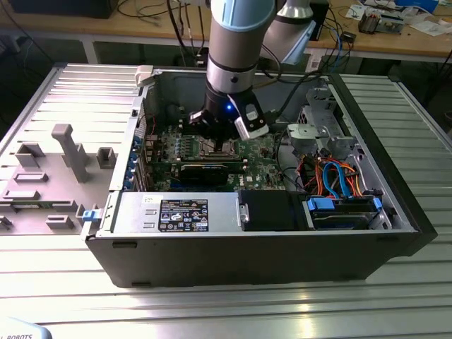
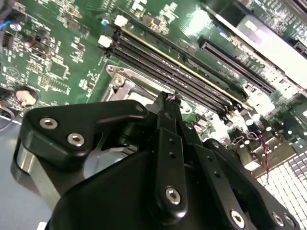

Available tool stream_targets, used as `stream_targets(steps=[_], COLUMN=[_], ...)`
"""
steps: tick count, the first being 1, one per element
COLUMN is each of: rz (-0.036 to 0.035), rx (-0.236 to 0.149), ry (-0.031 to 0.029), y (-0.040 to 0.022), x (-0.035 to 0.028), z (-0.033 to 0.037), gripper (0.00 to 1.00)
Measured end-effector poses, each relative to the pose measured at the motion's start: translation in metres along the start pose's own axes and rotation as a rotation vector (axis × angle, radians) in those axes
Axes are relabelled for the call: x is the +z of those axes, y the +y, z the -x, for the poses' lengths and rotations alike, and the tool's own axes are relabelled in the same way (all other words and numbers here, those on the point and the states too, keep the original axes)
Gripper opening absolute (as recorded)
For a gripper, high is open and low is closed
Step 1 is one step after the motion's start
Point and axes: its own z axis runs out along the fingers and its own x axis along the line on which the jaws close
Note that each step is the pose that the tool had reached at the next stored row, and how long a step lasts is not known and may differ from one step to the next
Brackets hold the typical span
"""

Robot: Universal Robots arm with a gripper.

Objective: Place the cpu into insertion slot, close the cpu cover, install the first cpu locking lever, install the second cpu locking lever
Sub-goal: 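Install the second cpu locking lever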

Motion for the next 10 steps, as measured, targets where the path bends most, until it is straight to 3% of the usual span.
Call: stream_targets(steps=[3,10], rz=[0.0109,0.0248], rx=[0.000,-0.001], ry=[0.0005,0.0017], y=[-0.0005,-0.0064], x=[0.0015,0.0090], z=[-0.0088,-0.0203], gripper=[0.11,0.11])
